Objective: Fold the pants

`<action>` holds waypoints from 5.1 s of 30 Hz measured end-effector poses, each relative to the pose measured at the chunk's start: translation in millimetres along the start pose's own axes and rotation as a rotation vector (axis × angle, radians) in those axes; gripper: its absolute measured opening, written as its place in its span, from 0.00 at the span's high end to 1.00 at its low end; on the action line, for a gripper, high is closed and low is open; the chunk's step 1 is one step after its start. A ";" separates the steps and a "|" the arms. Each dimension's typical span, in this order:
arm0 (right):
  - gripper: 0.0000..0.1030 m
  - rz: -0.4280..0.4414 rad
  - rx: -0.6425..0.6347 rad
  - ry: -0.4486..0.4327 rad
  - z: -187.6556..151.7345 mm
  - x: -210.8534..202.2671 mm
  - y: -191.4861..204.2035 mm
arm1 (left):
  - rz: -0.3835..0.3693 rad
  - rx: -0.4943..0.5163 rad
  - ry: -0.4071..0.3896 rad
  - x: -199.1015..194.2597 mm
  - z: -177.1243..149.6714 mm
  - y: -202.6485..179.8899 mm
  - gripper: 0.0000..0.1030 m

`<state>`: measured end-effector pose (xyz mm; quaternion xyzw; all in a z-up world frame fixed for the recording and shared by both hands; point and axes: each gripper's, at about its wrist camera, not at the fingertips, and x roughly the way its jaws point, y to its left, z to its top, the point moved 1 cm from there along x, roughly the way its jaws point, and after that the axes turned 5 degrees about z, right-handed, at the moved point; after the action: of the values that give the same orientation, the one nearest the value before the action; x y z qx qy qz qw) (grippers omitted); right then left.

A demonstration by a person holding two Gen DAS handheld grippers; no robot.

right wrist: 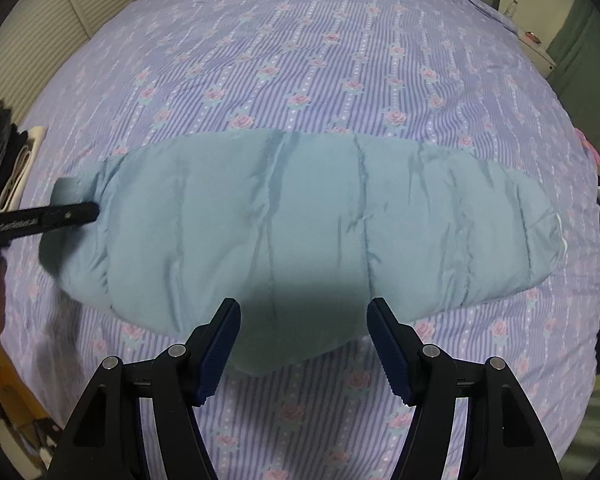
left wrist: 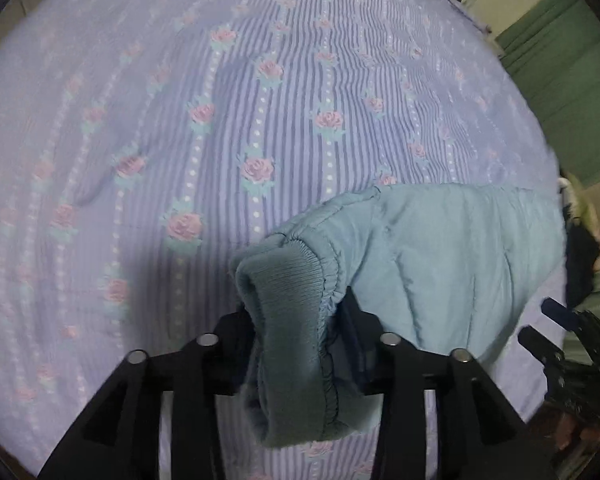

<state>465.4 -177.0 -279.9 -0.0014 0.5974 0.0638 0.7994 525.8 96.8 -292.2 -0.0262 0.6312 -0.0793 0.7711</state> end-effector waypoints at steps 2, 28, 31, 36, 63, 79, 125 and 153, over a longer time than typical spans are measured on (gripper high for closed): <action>0.35 0.026 -0.005 -0.010 -8.7 -5.5 0.2 | 0.084 0.020 -0.062 -17.2 -6.0 -8.2 0.41; 0.44 0.258 -0.048 0.021 -22.8 38.2 13.5 | 0.135 -0.039 -0.022 10.4 -56.6 -5.9 0.43; 0.44 0.271 -0.049 0.019 -25.4 41.9 14.5 | 0.134 -0.040 -0.014 13.0 -54.8 -2.5 0.42; 0.48 0.282 -0.060 0.082 -46.5 59.8 14.3 | 0.165 -0.008 -0.021 16.8 -59.1 -7.5 0.41; 0.90 0.213 -0.045 0.163 -51.4 72.6 5.4 | 0.213 0.009 0.041 38.0 -39.5 -31.8 0.38; 0.44 0.061 0.245 -0.201 -45.0 -72.4 -171.8 | 0.096 0.178 -0.261 -58.0 -27.6 -187.0 0.33; 0.66 0.166 0.577 -0.287 -7.5 4.7 -295.2 | 0.140 0.225 -0.101 55.7 27.0 -311.8 0.27; 0.66 -0.009 0.182 -0.406 13.0 -121.3 -151.0 | 0.111 0.058 -0.123 -15.5 16.1 -222.2 0.49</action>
<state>459.8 -337.9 -171.4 0.0810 0.4275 0.0050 0.9004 518.8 -120.8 -242.7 0.0261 0.5804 -0.0530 0.8122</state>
